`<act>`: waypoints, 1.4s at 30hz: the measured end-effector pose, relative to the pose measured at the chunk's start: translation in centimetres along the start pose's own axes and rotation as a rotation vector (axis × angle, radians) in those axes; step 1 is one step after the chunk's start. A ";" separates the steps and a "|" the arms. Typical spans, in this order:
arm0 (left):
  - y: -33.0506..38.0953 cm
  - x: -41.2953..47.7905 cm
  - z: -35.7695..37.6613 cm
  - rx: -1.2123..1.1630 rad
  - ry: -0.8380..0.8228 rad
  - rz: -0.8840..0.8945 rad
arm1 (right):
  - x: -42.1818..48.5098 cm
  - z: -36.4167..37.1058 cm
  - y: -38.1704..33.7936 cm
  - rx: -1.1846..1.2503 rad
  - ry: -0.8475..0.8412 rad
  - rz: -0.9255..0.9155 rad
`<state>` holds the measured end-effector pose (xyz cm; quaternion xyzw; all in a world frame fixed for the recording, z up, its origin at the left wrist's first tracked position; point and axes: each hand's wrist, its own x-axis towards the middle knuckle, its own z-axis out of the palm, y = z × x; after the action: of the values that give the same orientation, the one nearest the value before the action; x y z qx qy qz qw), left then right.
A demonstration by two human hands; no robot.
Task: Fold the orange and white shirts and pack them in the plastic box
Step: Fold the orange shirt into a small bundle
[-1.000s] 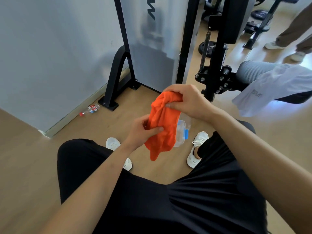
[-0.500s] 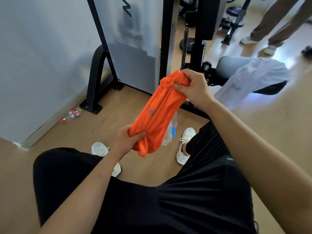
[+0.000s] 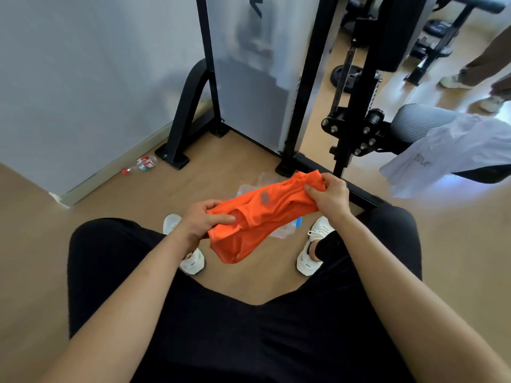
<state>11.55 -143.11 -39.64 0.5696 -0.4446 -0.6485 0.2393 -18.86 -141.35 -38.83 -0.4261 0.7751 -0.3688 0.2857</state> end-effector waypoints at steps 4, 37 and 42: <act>-0.2 0.3 0.6 -0.105 0.095 -0.017 | -3.2 1.3 -2.2 -0.028 -0.038 -0.207; 0.7 -1.1 0.9 0.212 -0.194 0.290 | -5.9 3.1 -1.6 0.058 -0.460 -0.281; 0.2 -0.6 1.3 0.221 -0.137 0.181 | -5.4 3.2 -1.3 0.117 -0.292 -0.173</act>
<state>10.37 -142.30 -39.26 0.5045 -0.5780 -0.6089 0.2016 -13.24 -138.16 -38.88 -0.5228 0.6630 -0.3707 0.3869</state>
